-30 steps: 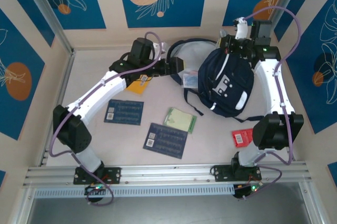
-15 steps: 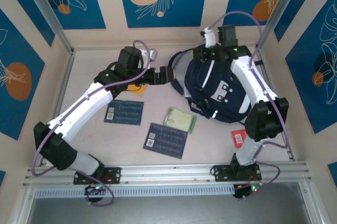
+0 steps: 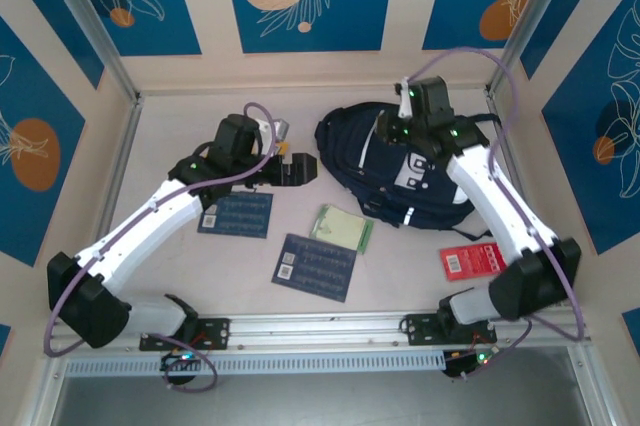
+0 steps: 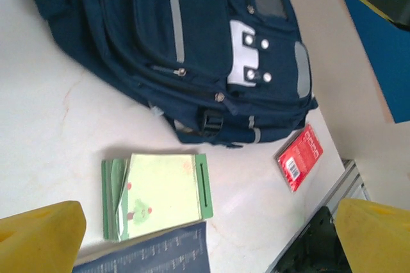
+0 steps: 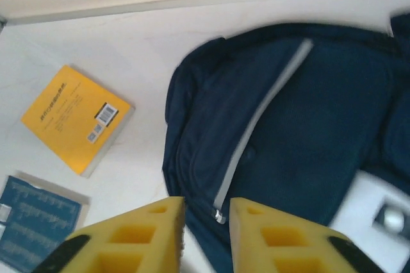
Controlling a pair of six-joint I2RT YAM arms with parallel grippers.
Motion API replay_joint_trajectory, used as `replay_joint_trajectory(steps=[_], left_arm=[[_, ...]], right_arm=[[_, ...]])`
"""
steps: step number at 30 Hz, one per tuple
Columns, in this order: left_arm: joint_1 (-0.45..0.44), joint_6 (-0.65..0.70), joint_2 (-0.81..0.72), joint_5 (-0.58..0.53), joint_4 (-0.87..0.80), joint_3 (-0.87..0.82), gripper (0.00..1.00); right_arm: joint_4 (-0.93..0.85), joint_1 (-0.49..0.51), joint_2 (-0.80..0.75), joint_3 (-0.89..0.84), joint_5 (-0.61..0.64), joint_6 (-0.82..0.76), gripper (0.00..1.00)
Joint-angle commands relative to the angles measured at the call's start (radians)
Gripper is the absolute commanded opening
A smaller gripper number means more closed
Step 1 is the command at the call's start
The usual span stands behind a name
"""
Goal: Pack the student bag
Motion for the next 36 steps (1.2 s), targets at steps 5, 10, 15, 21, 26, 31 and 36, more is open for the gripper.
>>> replay_joint_trajectory(steps=[5,10,15,21,26,31,36], left_arm=[[-0.009,0.037,-0.030,0.024,0.030,-0.055,1.00],[-0.010,0.004,-0.015,0.069,0.068,-0.075,1.00],[-0.009,0.018,-0.014,0.061,0.050,-0.068,1.00],[-0.009,0.024,-0.012,0.055,0.045,-0.067,1.00],[-0.008,0.023,0.002,0.061,0.047,-0.061,1.00],[-0.005,0.026,0.001,0.055,0.040,-0.060,1.00],[-0.005,0.029,0.004,0.051,0.030,-0.055,1.00]], right_arm=[[-0.349,-0.038,-0.307,-0.481,0.242,0.696,0.25],[-0.429,-0.248,-0.389,-0.664,0.155,0.796,0.48],[-0.251,-0.515,-0.473,-0.808,-0.011,0.717,0.54],[-0.121,-0.767,-0.410,-0.862,-0.151,0.617,0.35],[-0.103,-0.751,-0.299,-0.860,-0.202,0.617,0.29],[-0.087,-0.681,-0.271,-0.865,-0.213,0.661,0.28],[-0.096,-0.621,-0.274,-0.881,-0.247,0.719,0.23]])
